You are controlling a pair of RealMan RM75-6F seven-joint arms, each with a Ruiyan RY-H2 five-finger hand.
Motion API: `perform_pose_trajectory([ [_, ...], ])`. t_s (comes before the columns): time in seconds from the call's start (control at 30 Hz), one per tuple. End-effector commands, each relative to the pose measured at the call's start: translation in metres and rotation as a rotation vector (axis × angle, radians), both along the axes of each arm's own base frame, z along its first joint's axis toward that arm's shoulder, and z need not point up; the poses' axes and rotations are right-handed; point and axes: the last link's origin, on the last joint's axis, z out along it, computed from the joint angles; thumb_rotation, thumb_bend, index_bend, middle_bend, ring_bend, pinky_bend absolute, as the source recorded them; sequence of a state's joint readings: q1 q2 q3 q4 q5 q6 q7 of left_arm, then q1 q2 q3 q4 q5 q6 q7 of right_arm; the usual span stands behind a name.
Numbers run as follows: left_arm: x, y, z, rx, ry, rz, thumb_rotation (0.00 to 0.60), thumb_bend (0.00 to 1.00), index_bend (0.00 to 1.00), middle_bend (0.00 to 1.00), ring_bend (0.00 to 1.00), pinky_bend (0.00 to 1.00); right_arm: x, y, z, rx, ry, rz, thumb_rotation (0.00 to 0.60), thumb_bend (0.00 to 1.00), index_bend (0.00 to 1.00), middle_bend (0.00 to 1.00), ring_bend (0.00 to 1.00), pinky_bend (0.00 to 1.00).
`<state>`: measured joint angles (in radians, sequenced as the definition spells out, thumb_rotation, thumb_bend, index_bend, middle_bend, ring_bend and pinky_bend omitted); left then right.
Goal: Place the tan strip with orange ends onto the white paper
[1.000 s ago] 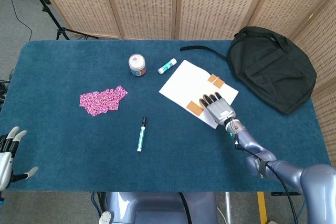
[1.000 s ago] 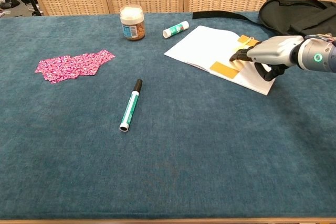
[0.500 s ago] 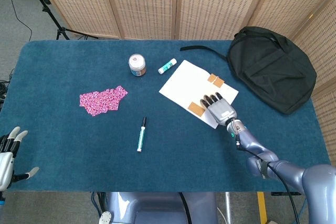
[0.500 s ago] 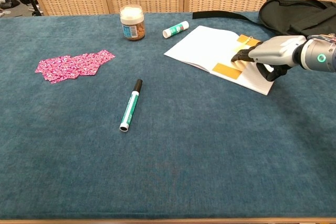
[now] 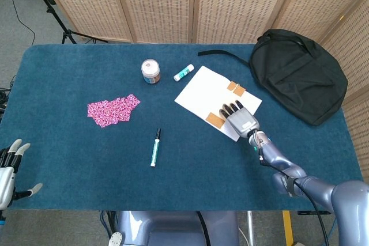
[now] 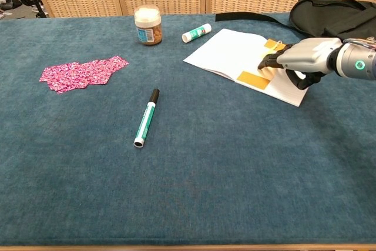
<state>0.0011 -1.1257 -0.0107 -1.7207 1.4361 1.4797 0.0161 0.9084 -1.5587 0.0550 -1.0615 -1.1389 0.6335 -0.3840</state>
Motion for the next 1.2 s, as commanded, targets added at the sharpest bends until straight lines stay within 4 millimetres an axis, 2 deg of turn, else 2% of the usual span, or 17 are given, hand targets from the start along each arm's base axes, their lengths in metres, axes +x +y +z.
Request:
perform_pose_trajectory([
  [0.03,0.0,0.0,0.0,0.0,-0.001,0.0,0.6,0.0,0.0,0.0,0.0,0.0,0.0,0.0,0.001,-0.002,-0.005,0.001,0.6,1.0,0.0,0.0,0.0,0.06],
  [0.27,0.0,0.0,0.0,-0.001,-0.002,-0.001,0.6,0.0,0.0,0.0,0.0,0.0,0.005,0.0,0.003,-0.007,-0.028,0.01,0.6,1.0,0.0,0.0,0.0,0.06],
  [0.43,0.0,0.0,0.0,0.001,-0.003,-0.001,0.6,0.0,0.0,0.0,0.0,0.0,0.016,-0.001,0.011,-0.026,-0.087,0.018,0.6,1.0,0.0,0.0,0.0,0.06],
  [0.6,0.0,-0.001,0.002,0.006,-0.008,-0.003,0.6,0.0,0.0,0.0,0.0,0.0,0.028,0.002,0.027,-0.053,-0.179,0.032,0.6,1.0,0.0,0.0,0.0,0.06],
  [0.73,0.0,-0.002,0.006,0.02,-0.011,-0.008,0.6,0.0,0.0,0.0,0.0,0.0,0.026,0.018,0.055,-0.093,-0.267,0.067,0.6,1.0,0.0,0.0,0.0,0.06],
  [0.77,0.0,-0.002,0.007,0.024,-0.01,-0.01,0.6,0.0,0.0,0.0,0.0,0.0,0.022,0.025,0.064,-0.115,-0.285,0.089,0.6,0.95,0.0,0.0,0.0,0.06],
  [0.8,0.0,-0.003,0.007,0.026,-0.008,-0.012,0.6,0.0,0.0,0.0,0.0,0.0,0.019,0.03,0.069,-0.133,-0.295,0.104,0.6,0.85,0.0,0.0,0.0,0.06],
  [0.83,0.0,-0.003,0.008,0.028,-0.007,-0.014,0.6,0.0,0.0,0.0,0.0,0.0,0.014,0.036,0.075,-0.154,-0.305,0.121,0.6,0.64,0.0,0.0,0.0,0.06],
  [0.87,0.001,-0.004,0.008,0.03,-0.007,-0.018,0.6,0.0,0.0,0.0,0.0,0.0,0.007,0.046,0.083,-0.177,-0.323,0.135,0.6,0.38,0.0,0.0,0.0,0.05],
  [0.93,0.001,-0.004,0.009,0.033,-0.006,-0.021,0.6,0.0,0.0,0.0,0.0,0.0,-0.002,0.059,0.091,-0.201,-0.353,0.144,0.6,0.1,0.0,0.0,0.0,0.04],
  [0.97,0.001,-0.005,0.01,0.036,-0.006,-0.025,0.6,0.0,0.0,0.0,0.0,0.0,-0.007,0.066,0.095,-0.214,-0.367,0.148,0.6,0.03,0.0,0.0,0.0,0.02],
  [1.0,0.002,-0.005,0.011,0.04,-0.008,-0.031,0.6,0.0,0.0,0.0,0.0,0.0,-0.013,0.074,0.099,-0.229,-0.38,0.152,0.6,0.01,0.0,0.0,0.0,0.01],
  [1.2,0.002,-0.009,0.014,0.067,-0.003,-0.047,0.6,0.0,0.0,0.0,0.0,0.0,-0.041,0.116,0.117,-0.295,-0.446,0.14,0.6,0.0,0.0,0.0,0.0,0.0],
])
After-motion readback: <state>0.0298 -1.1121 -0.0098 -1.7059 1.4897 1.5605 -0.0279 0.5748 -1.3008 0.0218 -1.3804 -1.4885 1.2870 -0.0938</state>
